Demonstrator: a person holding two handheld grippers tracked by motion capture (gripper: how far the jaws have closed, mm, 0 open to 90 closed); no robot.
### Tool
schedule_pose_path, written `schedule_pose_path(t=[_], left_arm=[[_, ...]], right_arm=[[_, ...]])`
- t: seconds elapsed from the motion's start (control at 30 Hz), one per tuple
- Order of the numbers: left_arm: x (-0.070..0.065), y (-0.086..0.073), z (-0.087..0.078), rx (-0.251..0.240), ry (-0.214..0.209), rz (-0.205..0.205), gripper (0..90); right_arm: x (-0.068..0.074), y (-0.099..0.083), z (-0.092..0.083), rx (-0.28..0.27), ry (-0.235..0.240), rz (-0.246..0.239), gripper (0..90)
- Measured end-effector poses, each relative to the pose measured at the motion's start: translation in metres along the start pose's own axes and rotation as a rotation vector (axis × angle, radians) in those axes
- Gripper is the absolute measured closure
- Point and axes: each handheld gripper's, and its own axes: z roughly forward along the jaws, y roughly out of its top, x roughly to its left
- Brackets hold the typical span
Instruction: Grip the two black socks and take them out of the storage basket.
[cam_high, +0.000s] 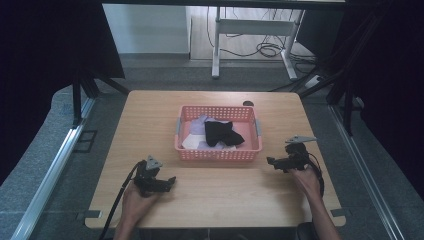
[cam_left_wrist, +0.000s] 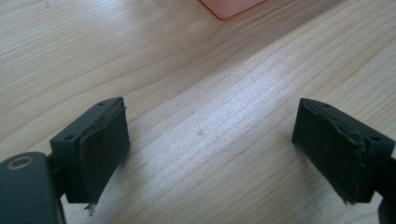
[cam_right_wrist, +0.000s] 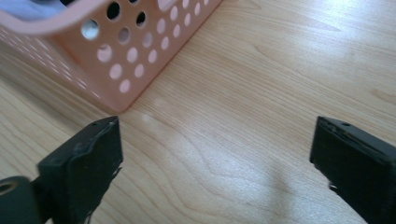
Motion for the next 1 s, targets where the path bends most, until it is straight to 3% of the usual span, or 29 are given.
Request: schedule_pose_path(t=[0.1, 0.33, 0.53, 0.73, 1.0], left_arm=[[0.0, 0.0, 0.0, 0.0, 0.0, 0.001, 10.5], [0.0, 0.0, 0.0, 0.001, 0.0, 0.001, 10.5], [0.0, 0.0, 0.0, 0.001, 0.0, 0.002, 10.5], [0.0, 0.0, 0.0, 0.004, 0.0, 0.006, 10.6], [0.0, 0.0, 0.0, 0.004, 0.0, 0.006, 10.6]], right_arm=[[0.001, 0.003, -0.003, -0.005, 0.02, 0.025, 0.0], [0.003, 0.012, -0.012, -0.02, 0.035, 0.009, 0.0], [0.01, 0.024, -0.021, -0.026, 0.066, -0.018, 0.0], [0.018, 0.039, -0.027, -0.012, 0.063, -0.066, 0.0], [0.026, 0.062, -0.032, 0.001, 0.082, -0.081, 1.0]])
